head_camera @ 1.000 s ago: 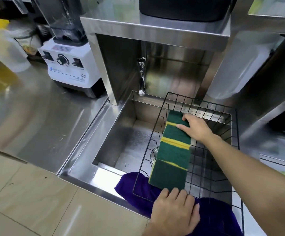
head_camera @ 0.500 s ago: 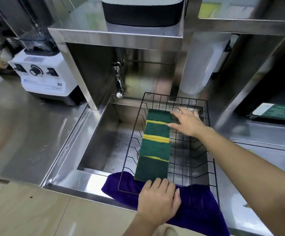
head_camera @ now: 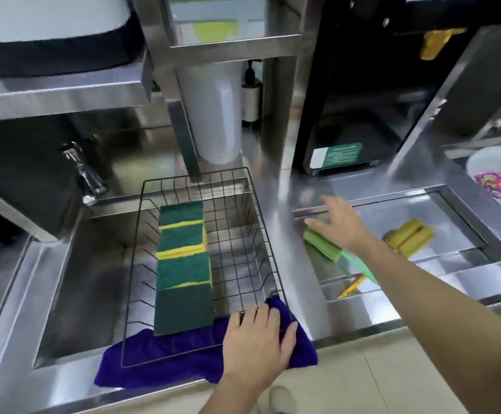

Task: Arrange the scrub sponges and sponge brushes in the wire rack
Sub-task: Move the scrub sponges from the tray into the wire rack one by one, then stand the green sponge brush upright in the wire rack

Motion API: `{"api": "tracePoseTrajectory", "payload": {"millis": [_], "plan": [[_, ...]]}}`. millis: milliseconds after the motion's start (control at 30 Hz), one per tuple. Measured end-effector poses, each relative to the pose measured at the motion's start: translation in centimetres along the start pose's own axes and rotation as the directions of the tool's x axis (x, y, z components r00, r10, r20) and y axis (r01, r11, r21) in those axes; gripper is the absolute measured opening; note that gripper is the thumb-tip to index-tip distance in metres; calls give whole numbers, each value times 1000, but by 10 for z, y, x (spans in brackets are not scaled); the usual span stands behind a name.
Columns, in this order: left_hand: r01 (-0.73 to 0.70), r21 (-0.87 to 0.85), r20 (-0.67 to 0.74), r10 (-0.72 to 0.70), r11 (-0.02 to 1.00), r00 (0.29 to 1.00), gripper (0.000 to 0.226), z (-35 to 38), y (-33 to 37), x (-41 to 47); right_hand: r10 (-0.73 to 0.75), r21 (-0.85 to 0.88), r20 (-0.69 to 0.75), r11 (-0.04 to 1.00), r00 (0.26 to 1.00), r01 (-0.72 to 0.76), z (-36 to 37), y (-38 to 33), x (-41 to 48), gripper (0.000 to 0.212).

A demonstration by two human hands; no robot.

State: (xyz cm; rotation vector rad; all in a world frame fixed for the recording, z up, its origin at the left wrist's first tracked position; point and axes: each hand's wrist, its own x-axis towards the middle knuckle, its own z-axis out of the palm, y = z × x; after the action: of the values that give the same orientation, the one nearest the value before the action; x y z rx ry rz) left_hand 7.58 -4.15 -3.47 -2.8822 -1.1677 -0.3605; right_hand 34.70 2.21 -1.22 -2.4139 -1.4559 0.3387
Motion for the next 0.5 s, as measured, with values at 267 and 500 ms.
{"api": "tracePoseTrajectory", "payload": {"millis": [267,500], "plan": [[-25,28,-66,26,999,997,44,6,0,0,84,179,300,973,950,-143,13,49,-49,70],[-26,26,-58,28,999,998,47,5,-1,-2,162,136,147,974,976,-182,16,39,-47,58]]}}
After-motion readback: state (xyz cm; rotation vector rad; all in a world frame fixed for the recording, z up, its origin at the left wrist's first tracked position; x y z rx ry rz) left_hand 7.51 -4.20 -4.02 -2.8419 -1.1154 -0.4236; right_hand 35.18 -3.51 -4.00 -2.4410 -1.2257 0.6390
